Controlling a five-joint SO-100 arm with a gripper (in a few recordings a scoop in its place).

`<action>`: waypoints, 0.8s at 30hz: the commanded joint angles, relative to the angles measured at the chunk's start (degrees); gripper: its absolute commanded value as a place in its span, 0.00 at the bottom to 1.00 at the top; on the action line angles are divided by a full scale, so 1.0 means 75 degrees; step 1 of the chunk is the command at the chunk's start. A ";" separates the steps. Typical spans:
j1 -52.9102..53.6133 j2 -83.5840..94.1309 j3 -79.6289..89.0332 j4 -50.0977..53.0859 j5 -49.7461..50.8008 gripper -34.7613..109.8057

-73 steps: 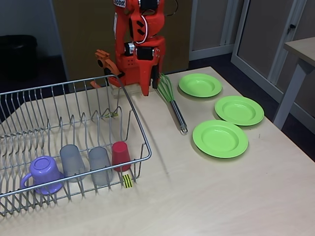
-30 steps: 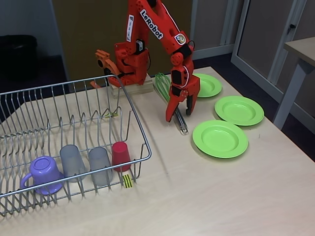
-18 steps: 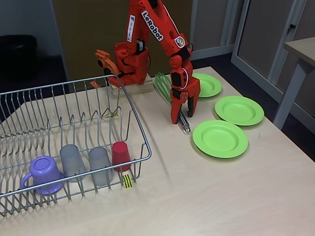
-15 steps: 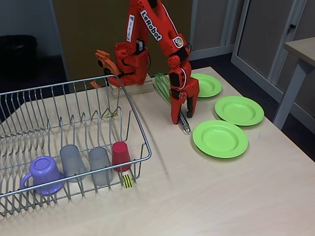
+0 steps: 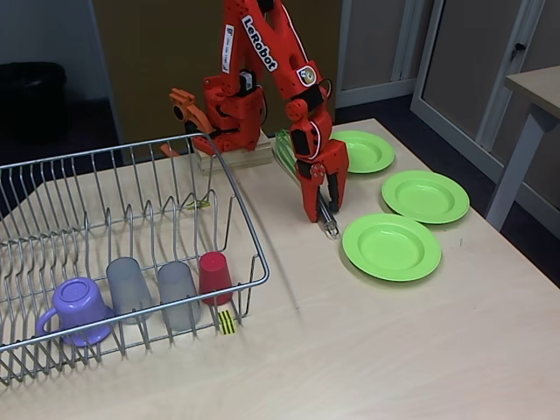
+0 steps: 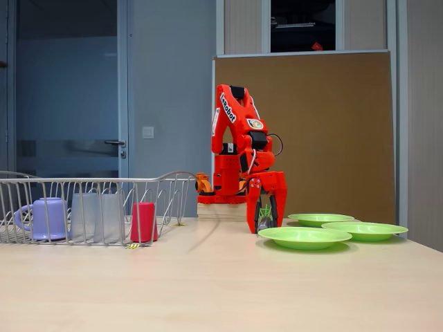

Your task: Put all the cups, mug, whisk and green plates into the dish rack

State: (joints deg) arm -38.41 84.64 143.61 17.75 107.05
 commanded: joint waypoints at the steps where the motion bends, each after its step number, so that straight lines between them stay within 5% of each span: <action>1: 0.0000 -0.0375 0.0141 -0.0246 -0.0094 0.36; 15: 0.0141 -0.0973 0.0141 -0.0352 -0.0738 0.24; 24: 0.0574 0.0750 0.0328 0.1453 -0.1488 0.24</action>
State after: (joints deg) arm -35.07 84.73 144.05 21.27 98.35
